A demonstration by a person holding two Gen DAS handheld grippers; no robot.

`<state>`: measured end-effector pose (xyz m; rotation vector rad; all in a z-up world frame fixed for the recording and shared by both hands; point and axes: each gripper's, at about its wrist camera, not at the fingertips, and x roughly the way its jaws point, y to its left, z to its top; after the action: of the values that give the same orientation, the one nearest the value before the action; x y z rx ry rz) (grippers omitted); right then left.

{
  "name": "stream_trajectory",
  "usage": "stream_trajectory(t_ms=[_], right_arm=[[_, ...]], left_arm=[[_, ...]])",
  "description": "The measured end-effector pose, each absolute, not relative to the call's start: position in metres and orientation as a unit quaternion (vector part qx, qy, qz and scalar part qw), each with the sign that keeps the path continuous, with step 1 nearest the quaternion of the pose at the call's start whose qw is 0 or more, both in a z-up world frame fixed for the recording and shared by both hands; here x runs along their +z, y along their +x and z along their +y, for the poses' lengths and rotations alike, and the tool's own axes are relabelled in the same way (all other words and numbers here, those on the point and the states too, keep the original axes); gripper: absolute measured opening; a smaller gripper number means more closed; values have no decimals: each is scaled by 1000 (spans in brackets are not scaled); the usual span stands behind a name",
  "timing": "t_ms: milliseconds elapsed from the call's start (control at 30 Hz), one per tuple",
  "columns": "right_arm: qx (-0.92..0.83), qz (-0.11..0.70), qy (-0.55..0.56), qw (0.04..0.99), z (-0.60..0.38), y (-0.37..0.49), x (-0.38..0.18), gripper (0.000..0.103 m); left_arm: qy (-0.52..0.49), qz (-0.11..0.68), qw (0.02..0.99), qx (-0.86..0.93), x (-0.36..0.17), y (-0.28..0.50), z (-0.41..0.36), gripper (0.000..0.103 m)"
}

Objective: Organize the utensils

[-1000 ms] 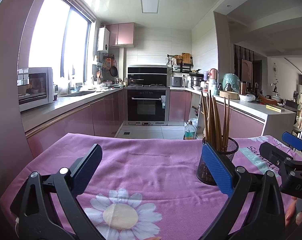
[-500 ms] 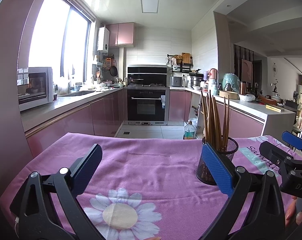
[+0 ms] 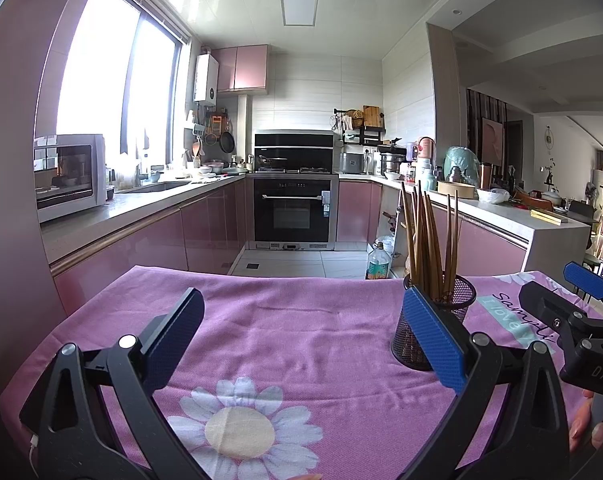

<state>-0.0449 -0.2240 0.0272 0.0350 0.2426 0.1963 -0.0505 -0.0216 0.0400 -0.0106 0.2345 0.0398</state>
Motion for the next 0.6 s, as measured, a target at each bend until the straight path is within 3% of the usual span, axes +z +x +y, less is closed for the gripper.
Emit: stream_trajectory(t_ms=[600], right_arm=[[98,122,17,988,-225,-44,28,97]], left_arm=[[-7,118,993,19,40,-50,-22,98]])
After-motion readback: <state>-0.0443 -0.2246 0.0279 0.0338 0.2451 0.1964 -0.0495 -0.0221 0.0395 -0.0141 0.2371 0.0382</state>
